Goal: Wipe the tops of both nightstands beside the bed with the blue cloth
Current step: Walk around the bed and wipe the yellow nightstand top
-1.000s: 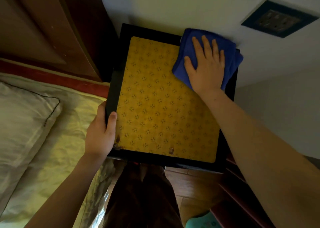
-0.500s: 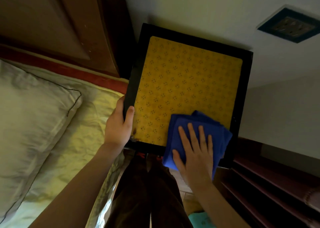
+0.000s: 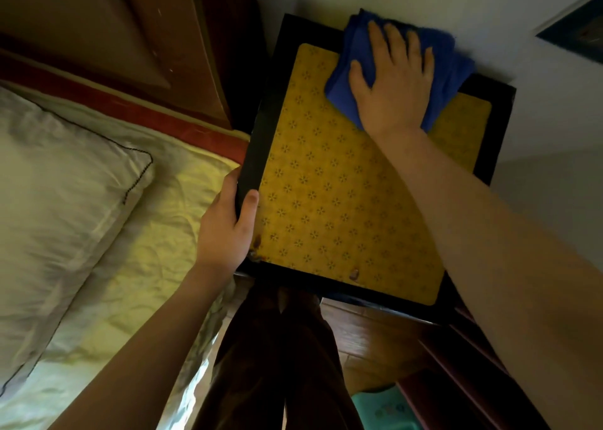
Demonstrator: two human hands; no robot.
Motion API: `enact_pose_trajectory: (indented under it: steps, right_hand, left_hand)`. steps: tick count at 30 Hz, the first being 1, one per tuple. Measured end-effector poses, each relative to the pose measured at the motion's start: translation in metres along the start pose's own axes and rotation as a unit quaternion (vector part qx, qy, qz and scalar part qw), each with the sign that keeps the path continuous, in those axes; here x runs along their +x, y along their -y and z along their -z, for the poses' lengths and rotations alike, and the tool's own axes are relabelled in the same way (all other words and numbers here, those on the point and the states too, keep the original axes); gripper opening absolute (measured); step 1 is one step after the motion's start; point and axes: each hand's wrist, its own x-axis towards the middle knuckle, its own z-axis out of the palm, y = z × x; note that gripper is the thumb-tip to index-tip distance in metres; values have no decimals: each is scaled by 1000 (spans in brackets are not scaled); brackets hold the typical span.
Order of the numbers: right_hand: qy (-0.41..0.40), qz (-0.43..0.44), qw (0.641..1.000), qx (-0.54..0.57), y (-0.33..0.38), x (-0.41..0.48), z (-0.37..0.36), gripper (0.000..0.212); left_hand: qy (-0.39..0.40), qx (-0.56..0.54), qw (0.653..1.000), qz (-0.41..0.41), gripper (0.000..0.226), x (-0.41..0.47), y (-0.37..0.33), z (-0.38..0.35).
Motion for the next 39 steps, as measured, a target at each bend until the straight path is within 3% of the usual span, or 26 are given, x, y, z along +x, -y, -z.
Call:
enact_pose_trajectory:
  steps: [4,11,15,24,32,39]
  right_hand:
    - [-2,9,1000,5,9,-31,-2,63]
    - [67,109,991,-36,31,-213,-11,64]
    - [75,158,983,-50,30,-262,-20,65]
    - [15,197,980,-33,53,-130,-25,59]
    - [19,97,994,-38,87,11,-16,63]
    - [24,109,993,-31,92,-70,-19,65]
  left_hand:
    - [4,0,1000,7,31,-1,1,2]
    - [10,-30,999,38,37,0,-1,5]
    - [20,-34,999,38,41,2,7,1]
    - [16,-86,996,36,41,4,11,-1]
    - [23,-114,992,53,41,4,13,1]
    - [11,-160,985,61,43,0,2,5]
